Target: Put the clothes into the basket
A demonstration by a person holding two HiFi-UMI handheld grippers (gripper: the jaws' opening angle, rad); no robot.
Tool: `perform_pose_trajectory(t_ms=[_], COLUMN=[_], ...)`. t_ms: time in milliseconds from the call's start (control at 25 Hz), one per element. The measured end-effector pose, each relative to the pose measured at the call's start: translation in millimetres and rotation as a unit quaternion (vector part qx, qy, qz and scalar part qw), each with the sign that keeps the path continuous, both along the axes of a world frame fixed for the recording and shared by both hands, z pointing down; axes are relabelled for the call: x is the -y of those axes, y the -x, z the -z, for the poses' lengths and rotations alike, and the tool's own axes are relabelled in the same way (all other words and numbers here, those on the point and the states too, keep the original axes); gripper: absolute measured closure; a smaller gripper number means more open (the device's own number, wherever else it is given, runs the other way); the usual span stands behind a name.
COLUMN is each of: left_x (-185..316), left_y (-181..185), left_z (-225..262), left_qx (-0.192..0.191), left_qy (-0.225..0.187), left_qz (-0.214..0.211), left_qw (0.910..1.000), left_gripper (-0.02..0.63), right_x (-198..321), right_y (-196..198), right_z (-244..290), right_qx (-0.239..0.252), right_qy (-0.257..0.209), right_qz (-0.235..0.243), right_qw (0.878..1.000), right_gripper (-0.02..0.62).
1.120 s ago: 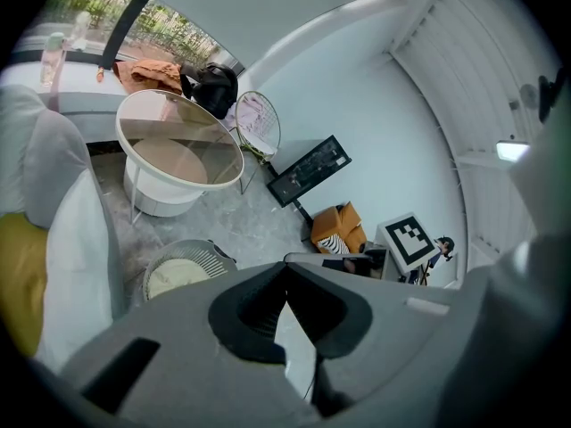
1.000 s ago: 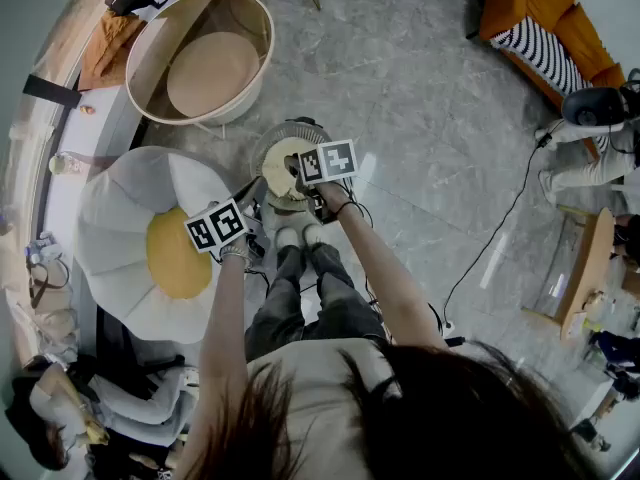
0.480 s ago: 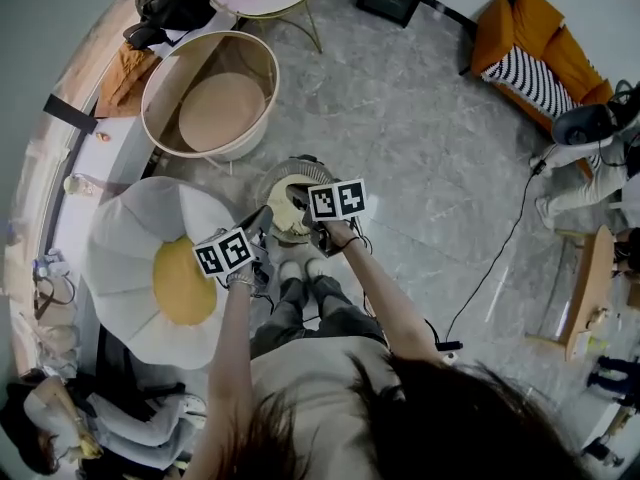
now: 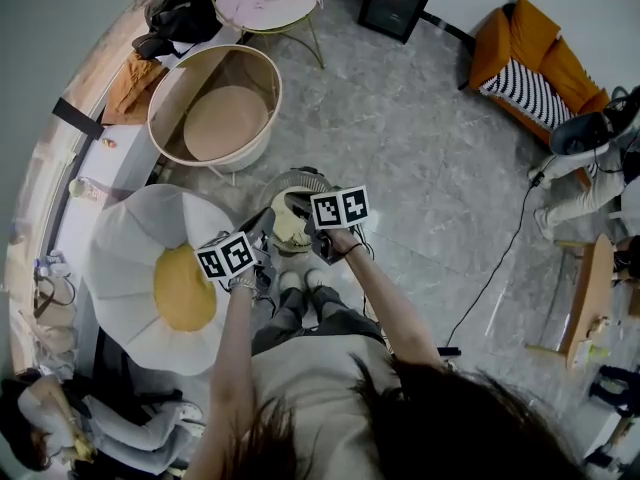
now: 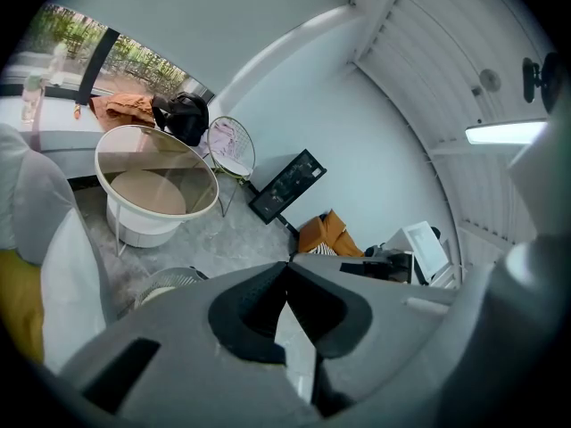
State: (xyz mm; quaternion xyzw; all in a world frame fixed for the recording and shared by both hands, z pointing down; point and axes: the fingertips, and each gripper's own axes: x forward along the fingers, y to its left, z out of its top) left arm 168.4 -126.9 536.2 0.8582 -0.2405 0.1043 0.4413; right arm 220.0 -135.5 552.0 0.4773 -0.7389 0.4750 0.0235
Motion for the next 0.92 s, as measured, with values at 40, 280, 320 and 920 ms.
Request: perform_pose_trajectory(t_ms=[40,280,320,920], left_x=[-1,-4,-4,-15], left_y=[1,3,3,14], left_z=[0,0,1,-9], left_qx=[0.0,0.002,0.001,0.001], left_qy=[0.0,-0.001,-0.002,0.017], left_qz=[0.001,0.004,0.004,0.014], left_qw=[1.0,1.0,1.0,0.9998], left_gripper=[0.595,0.595,0.595,0.595], right_x=[-1,-4,-5,-14], right_y=[0,0,0,9], right_z=[0,1,1,1], right_qx=[0.002,0.017,0.018,0.022], right_qy=[0.0,0.0,0.0,-0.002], right_qz=[-0.001,-0.01,-0.01,-0.01], right_qw=[1.0,1.0,1.0,1.0], right_gripper=[0.586,0.586,0.586,0.586])
